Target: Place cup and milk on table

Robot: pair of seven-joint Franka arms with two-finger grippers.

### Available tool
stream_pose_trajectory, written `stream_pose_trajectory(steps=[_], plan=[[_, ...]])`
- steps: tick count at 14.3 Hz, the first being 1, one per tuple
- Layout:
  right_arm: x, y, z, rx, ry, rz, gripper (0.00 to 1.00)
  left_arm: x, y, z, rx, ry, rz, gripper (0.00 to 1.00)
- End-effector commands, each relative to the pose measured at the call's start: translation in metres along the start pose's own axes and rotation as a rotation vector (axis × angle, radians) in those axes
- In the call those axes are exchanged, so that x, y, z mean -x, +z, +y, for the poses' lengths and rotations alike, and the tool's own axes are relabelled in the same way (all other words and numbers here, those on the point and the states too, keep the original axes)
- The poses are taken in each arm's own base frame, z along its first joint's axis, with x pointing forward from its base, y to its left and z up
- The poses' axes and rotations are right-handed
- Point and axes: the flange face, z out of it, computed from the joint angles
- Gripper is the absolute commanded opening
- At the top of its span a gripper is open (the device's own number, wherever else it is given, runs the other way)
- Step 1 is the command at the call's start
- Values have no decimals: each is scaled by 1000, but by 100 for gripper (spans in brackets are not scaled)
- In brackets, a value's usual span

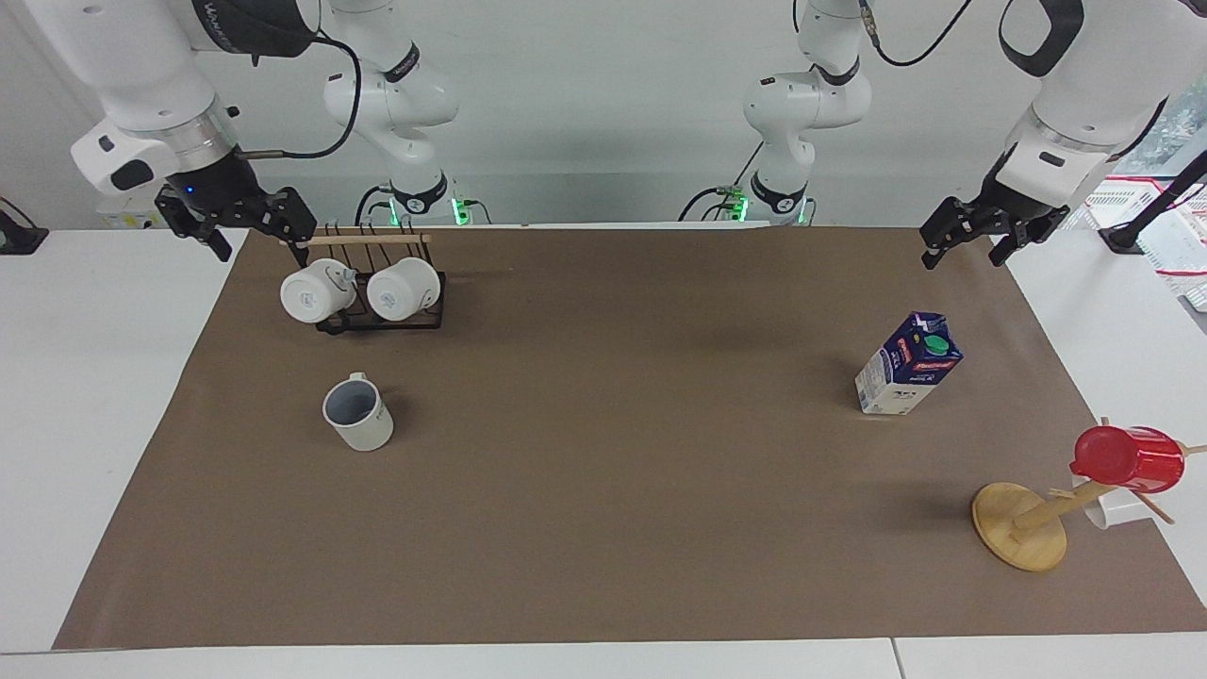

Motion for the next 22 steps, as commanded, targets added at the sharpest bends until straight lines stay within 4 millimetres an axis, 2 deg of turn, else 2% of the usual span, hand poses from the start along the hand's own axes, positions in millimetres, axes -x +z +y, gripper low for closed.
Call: stream_pose_trajectory(steps=[1, 15, 19, 22], plan=[[2, 1, 2, -5, -11, 4, 100, 5, -1, -1, -10, -8, -6, 100], [3, 5, 3, -9, -7, 3, 100, 5, -1, -2, -10, -10, -6, 100], [-8, 9, 2, -3, -20, 72, 100, 5, -1, -1, -10, -8, -6, 100], [-26, 28, 0, -3, -90, 80, 100, 5, -1, -1, -10, -8, -6, 100]])
